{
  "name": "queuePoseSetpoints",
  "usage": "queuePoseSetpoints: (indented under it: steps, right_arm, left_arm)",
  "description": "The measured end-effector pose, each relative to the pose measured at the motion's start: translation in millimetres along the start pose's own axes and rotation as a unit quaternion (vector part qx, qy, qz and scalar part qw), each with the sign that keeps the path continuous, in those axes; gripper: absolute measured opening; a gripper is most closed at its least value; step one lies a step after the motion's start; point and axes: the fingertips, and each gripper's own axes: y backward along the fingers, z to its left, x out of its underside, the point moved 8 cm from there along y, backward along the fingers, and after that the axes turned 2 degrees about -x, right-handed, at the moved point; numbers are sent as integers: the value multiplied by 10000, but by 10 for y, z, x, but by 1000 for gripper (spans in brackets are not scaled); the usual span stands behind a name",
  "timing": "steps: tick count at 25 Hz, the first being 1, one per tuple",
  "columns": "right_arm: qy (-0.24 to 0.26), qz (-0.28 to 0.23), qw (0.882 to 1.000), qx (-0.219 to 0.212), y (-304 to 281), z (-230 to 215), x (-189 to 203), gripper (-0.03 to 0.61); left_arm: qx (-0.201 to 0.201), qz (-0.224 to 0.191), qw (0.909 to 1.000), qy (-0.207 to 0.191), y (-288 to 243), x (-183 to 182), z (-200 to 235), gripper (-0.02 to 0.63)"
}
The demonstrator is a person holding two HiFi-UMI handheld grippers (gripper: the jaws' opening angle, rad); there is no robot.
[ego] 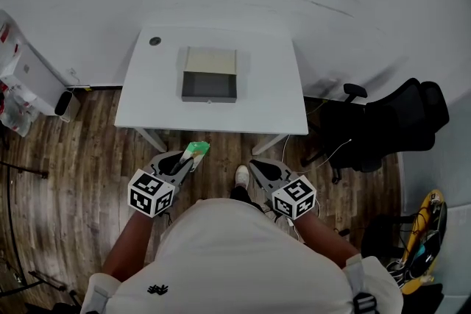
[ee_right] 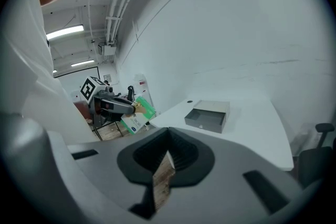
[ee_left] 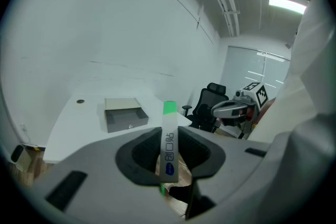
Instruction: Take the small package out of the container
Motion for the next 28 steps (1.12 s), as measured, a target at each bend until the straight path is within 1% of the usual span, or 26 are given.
queuePoseSetpoints:
  steps: [8,19,28]
  right_arm:
    - [-43,23,10000,48,-11,-4,28,6]
    - [45,78,9998,-164,-188,67,-54,6]
    - [57,90,9998,-158,-254,87,-48,6]
  left_arm:
    - [47,-28,10000,-24,-21,-33,37,97]
    - [-62,-10,10000,7,60,12,115,97]
    - [-49,47,9999,94,83,90,138,97]
